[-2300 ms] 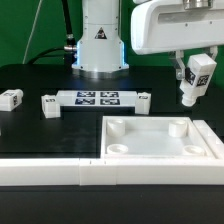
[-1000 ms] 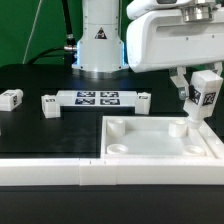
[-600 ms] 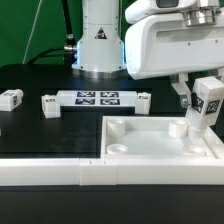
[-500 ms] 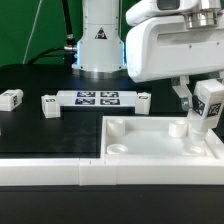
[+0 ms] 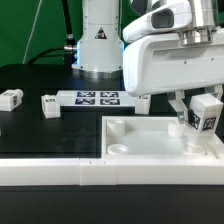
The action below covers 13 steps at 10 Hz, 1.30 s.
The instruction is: Assemble one leg
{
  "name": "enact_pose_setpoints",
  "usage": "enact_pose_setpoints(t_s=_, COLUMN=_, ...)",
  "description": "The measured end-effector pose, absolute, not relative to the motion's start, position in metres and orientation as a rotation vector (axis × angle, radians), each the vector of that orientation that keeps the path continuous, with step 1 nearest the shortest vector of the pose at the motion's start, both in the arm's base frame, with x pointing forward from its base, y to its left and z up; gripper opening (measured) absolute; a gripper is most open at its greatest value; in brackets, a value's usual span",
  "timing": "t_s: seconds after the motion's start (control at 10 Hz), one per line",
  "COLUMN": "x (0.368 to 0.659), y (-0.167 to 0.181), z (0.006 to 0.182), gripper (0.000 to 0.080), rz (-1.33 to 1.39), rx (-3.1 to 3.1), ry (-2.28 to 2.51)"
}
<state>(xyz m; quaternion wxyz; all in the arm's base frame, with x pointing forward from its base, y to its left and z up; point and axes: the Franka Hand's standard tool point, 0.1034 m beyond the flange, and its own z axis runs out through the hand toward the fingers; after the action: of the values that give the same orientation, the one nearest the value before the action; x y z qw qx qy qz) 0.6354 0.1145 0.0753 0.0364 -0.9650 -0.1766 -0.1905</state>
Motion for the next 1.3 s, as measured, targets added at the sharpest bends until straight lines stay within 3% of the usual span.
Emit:
enact_pose_setpoints(t_s=0.9, x=0.622, y=0.097, z=0.066, gripper=0.0291, rz=-0.786, rx=-2.952, ry=-0.501)
enact_pose_setpoints(t_s=1.0, x=0.622, y=0.097, z=0.066, gripper=0.0497, rz=-0.786, rx=-2.952, ry=-0.501)
enact_pose_setpoints(t_s=1.1, x=0.622, y=0.097, z=0.066, gripper=0.0497, rz=-0.786, rx=-2.952, ry=-0.501)
enact_pose_setpoints(t_s=1.2, x=0.622, y=0.097, z=0.066, gripper=0.0616, rz=-0.786, rx=-2.952, ry=-0.501)
enact_pose_setpoints(t_s=1.3, x=0.622, y=0.097, z=0.066, gripper=0.0639, rz=-0.786, rx=-2.952, ry=-0.501)
